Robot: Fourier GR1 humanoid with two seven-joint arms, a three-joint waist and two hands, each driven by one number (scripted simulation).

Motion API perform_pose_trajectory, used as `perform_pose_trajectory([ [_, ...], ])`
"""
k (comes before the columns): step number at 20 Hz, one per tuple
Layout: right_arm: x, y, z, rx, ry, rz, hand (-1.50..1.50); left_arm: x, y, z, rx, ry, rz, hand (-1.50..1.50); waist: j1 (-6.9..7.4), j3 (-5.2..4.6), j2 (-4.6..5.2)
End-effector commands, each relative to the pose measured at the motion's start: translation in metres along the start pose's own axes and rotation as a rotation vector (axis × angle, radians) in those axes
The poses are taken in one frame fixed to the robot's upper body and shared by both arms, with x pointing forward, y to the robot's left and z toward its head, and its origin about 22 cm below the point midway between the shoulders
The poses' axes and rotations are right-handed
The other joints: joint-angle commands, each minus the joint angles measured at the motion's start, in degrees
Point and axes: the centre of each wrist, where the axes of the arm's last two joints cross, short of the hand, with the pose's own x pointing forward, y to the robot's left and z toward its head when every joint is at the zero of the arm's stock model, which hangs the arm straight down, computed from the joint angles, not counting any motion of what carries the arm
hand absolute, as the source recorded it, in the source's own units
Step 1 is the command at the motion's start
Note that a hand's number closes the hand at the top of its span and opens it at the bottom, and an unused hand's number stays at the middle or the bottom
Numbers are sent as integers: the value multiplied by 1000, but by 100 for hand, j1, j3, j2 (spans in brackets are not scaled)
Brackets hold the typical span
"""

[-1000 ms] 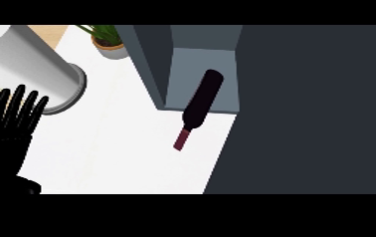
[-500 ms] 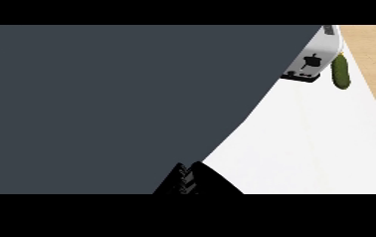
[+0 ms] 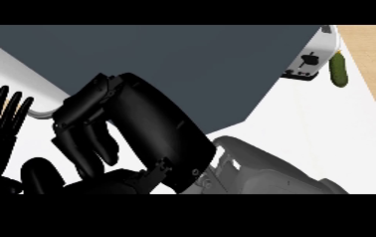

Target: Pick up the wine, place it into the cabinet and close the cabinet

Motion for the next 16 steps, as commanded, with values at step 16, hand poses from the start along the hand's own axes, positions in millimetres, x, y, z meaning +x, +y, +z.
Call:
perform_pose_trajectory([
  [16, -73, -88, -35, -158, 107, -62, 150, 12, 6, 17, 2, 11, 0, -150, -46, 2, -9],
])
